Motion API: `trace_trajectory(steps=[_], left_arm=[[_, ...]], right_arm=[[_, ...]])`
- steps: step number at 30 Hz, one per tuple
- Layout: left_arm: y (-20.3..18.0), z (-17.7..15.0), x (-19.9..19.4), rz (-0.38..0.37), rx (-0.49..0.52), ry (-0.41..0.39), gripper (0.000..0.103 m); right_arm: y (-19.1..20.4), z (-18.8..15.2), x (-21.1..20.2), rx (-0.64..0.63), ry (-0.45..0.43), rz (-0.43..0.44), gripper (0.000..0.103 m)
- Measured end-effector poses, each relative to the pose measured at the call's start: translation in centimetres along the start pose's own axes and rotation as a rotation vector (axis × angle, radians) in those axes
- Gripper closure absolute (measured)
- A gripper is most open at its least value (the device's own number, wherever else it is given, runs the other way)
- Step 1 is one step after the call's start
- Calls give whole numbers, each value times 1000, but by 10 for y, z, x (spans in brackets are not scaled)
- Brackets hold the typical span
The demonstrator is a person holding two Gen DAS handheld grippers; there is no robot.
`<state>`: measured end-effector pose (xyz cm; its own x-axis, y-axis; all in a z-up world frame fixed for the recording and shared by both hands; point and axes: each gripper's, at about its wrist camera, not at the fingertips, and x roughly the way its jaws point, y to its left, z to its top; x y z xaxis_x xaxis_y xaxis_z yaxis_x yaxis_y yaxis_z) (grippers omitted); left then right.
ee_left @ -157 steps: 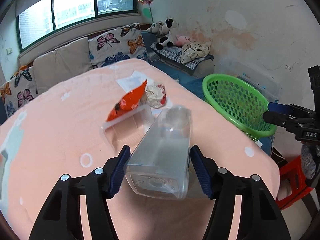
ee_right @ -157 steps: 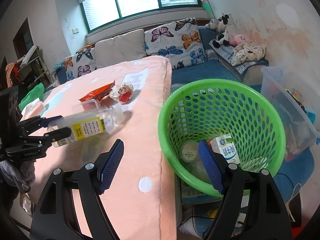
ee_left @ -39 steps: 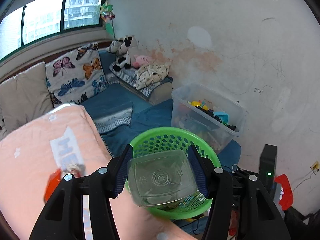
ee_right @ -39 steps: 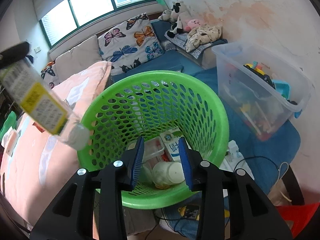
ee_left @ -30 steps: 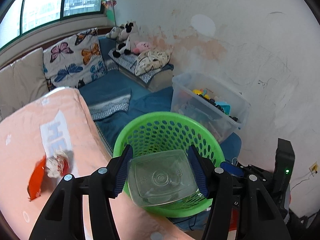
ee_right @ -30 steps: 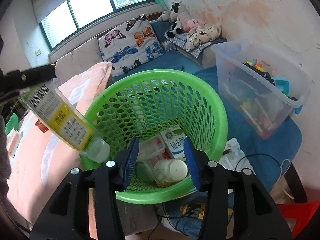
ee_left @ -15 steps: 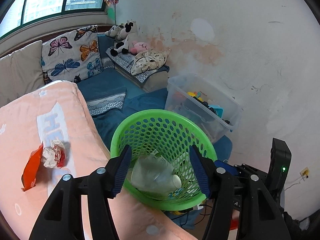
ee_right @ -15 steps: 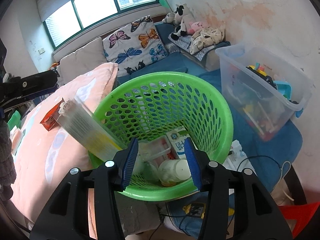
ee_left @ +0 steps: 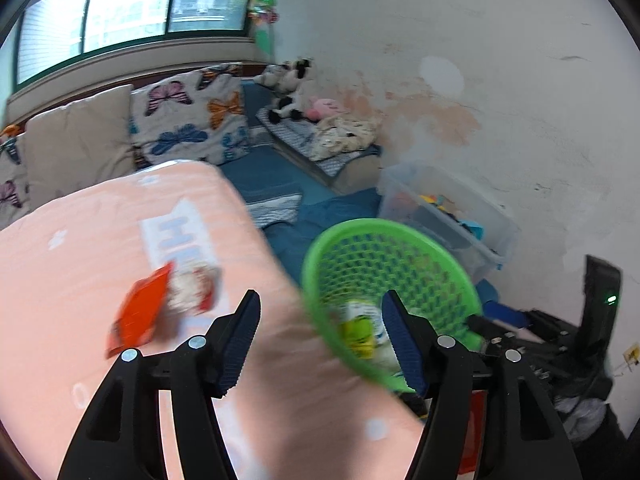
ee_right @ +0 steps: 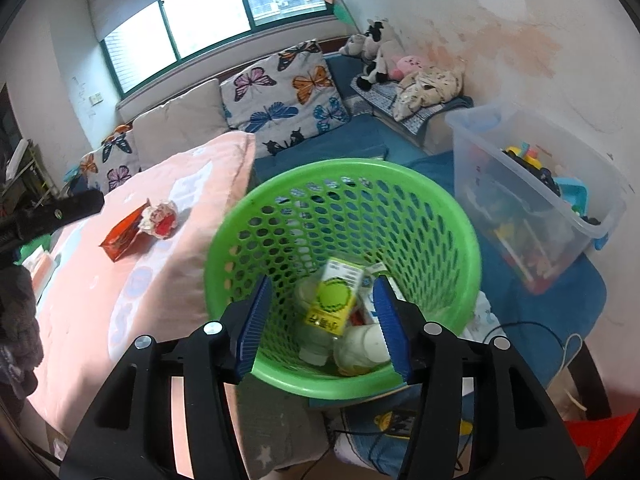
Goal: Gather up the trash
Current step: 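Lower the clear container into the basket and open the left tool, then grasp the orange snack packet with the left tool and lift it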
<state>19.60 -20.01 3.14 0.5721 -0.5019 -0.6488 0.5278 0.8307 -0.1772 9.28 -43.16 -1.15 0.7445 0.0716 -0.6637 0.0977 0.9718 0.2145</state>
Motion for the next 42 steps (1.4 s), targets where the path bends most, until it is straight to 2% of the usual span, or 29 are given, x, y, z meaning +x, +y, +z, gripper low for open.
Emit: trace_trajectory(steps=[7, 12, 18, 30, 37, 39, 41, 42], left_arm=[[65, -17, -7, 138, -74, 3, 41], [102, -25, -6, 198, -107, 12, 41], [114, -29, 12, 212, -44, 53, 41], [131, -26, 50, 211, 1, 107, 40], [138, -27, 57, 201, 10, 120, 57], [140, -27, 55, 192, 10, 119, 64], [140, -27, 52, 182, 15, 114, 76], [139, -26, 49, 172, 12, 111, 78]], right_arm=[[29, 6, 5, -37, -2, 42, 43], [52, 10, 13, -69, 6, 71, 40], [75, 16, 25, -107, 21, 104, 39], [113, 30, 64, -165, 76, 158, 38], [130, 33, 85, -193, 115, 189, 38], [135, 34, 91, -201, 123, 198, 38], [137, 35, 96, -206, 130, 206, 38], [139, 35, 100, -207, 136, 213, 38]])
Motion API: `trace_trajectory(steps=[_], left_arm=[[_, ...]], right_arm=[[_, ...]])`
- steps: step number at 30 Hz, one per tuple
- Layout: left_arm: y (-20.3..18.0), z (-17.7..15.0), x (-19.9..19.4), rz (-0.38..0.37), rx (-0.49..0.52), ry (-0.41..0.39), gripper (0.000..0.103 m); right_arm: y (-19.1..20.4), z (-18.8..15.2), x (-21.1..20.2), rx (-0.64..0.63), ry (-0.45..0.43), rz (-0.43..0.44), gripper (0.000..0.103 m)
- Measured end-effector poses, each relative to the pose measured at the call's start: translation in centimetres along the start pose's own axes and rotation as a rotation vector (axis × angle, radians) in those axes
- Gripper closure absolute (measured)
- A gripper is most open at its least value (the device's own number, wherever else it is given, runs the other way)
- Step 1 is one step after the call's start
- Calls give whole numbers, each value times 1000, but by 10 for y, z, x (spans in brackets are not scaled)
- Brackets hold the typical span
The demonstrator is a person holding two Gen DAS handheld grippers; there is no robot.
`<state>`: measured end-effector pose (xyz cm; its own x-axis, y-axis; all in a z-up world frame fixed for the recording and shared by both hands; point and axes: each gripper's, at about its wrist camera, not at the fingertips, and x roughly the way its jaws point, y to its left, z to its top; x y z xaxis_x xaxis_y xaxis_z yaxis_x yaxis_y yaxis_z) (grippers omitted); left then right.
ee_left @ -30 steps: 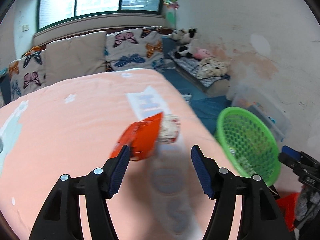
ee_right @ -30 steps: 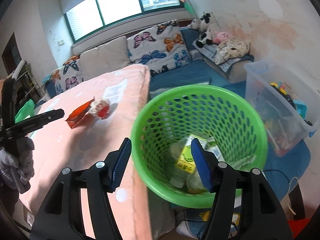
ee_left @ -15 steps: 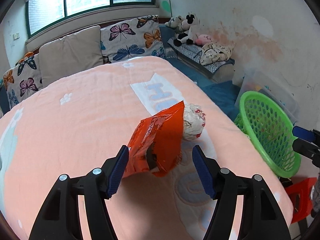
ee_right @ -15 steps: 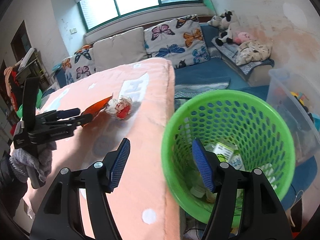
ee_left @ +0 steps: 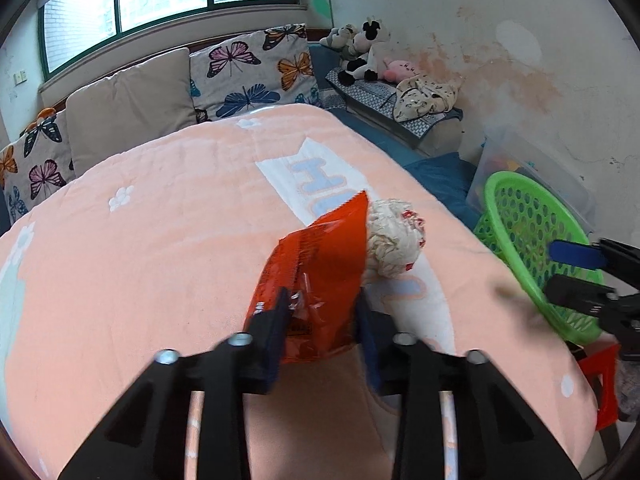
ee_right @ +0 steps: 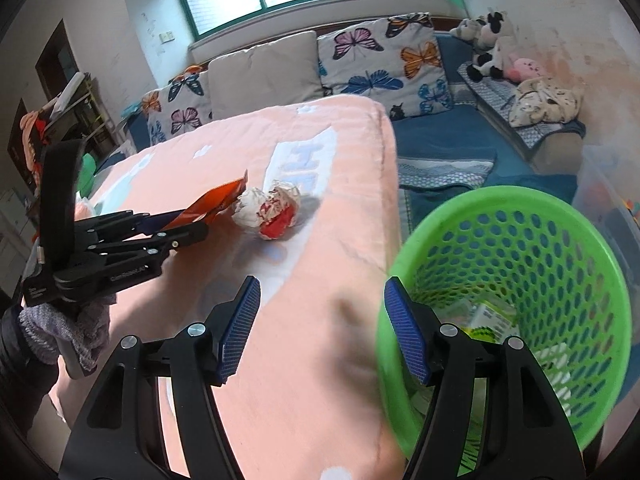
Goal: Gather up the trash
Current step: 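Grasp the orange snack packet with the left tool and lift it, then grasp the crumpled white-and-red paper with the right tool while the left tool holds the packet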
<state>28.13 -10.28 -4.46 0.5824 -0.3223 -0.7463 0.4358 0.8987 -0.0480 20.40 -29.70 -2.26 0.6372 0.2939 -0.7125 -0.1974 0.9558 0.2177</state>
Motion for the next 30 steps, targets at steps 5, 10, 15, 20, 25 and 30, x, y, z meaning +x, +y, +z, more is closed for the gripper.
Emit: trace_trajectory(steps=[5, 10, 15, 20, 25, 30], left_arm=[[8, 2, -18, -6, -31, -28, 83], [21, -1, -35, -20, -87, -39, 87], [34, -5, -49, -34, -124, -47, 89], [43, -10, -55, -41, -149, -52, 89], [45, -15, -58, -52, -160, -49, 89], [44, -18, -59, -62, -165, -47, 89]], right_arm=[[7, 10, 17, -12, 13, 33, 38], [16, 24, 36, -19, 28, 82, 38], [32, 35, 61, -53, 46, 105, 38], [40, 44, 87, -55, 67, 101, 38], [36, 47, 106, -11, 83, 96, 48], [35, 44, 100, -6, 65, 103, 52]])
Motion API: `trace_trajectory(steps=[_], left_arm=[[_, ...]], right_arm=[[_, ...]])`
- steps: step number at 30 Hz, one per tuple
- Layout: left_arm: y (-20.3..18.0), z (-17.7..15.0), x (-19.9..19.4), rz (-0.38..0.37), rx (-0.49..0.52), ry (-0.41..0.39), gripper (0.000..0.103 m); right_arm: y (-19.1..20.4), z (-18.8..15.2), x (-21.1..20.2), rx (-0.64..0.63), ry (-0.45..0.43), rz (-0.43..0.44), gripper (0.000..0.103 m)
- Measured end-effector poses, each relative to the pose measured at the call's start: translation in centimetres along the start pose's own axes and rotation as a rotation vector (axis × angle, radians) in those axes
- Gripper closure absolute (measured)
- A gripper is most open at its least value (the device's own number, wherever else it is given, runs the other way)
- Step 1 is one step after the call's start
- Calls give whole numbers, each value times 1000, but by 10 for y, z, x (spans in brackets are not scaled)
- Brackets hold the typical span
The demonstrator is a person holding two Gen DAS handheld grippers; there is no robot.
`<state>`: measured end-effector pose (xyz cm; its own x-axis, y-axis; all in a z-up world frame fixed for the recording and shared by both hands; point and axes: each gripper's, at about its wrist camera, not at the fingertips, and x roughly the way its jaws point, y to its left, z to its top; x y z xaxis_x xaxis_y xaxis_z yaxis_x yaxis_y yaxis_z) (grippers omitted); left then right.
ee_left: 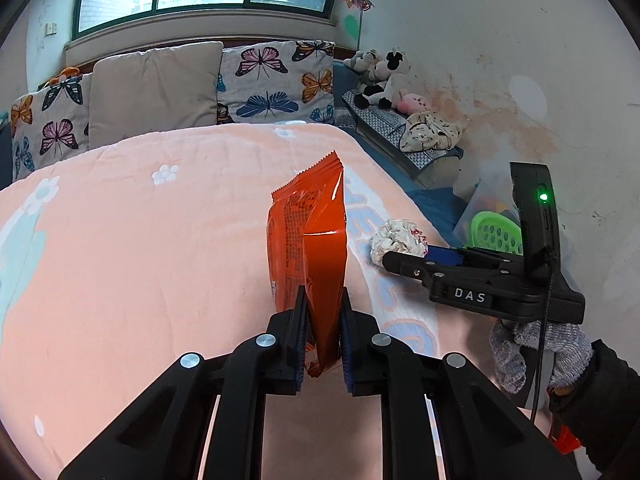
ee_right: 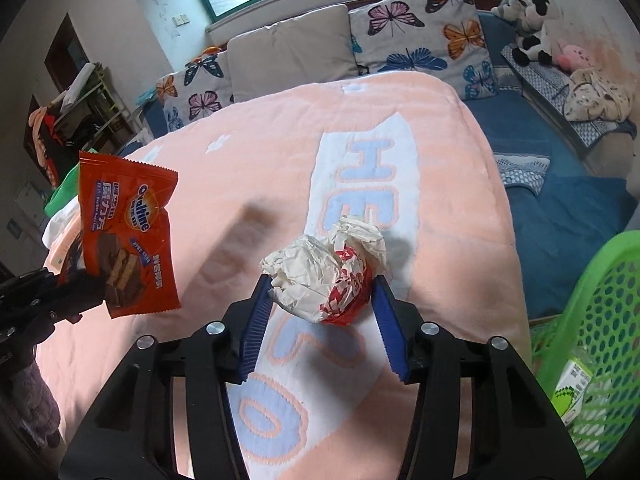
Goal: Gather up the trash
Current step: 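Grasp the crumpled white-and-red paper with the right tool while the left tool holds the packet, then carry the paper over the green basket with the right tool and release it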
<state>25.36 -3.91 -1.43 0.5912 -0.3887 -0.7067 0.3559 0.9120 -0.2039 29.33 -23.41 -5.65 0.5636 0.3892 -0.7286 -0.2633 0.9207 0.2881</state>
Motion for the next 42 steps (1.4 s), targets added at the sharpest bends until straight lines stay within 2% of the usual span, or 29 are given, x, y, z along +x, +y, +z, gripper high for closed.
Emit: trace_trajectory(steps=[14, 22, 34, 42], left_arm=[[-39, -7, -15, -46, 36, -14, 89], [-77, -12, -27, -99, 78, -21, 89], [-139, -12, -20, -192, 147, -4, 89], [-177, -8, -6, -240, 188, 18, 89]], right_arm=[[-7, -31, -66, 4, -53, -27, 53], [-19, -57, -109, 2, -88, -102, 53], [-81, -99, -159, 108, -96, -219, 52], [-123, -117, -179, 200, -96, -284, 47]])
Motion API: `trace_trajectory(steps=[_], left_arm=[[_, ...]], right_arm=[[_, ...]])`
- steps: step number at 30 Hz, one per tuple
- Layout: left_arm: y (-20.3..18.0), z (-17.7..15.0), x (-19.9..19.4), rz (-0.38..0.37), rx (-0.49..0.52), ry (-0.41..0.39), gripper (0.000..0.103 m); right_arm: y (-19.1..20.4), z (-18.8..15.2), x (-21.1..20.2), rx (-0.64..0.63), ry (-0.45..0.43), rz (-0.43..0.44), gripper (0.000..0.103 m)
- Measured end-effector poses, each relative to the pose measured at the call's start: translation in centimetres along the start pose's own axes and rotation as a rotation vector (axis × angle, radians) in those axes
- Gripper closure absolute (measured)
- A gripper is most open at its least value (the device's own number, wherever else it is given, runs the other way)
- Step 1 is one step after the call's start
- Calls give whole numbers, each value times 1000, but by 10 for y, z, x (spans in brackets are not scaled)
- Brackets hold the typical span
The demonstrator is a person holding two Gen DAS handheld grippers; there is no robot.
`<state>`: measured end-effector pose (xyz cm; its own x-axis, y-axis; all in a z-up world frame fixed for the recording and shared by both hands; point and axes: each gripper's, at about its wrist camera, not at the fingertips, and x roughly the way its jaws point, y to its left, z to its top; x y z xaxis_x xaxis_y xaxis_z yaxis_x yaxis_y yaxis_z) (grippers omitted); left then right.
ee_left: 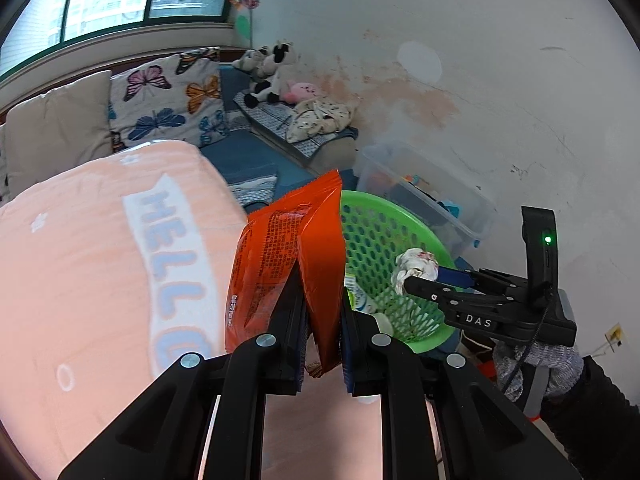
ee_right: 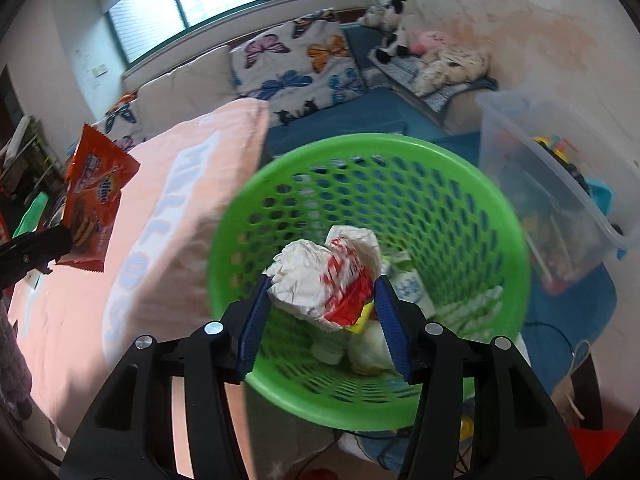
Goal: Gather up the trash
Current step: 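Carry the paper over the green basket with the right tool and release it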
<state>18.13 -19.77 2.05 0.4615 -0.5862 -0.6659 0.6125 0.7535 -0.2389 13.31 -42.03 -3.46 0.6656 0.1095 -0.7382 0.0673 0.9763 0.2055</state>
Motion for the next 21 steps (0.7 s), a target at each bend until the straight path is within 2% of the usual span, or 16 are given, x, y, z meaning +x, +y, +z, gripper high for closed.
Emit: trace_trajectory(steps=[6, 21], left_arm=[[-19, 4, 13, -28, 21, 18, 89], [-57, 8, 58, -60, 68, 96, 89]], right_arm=[[-19, -3, -7, 36, -13, -19, 38], [-36, -14, -42, 70, -64, -5, 37]])
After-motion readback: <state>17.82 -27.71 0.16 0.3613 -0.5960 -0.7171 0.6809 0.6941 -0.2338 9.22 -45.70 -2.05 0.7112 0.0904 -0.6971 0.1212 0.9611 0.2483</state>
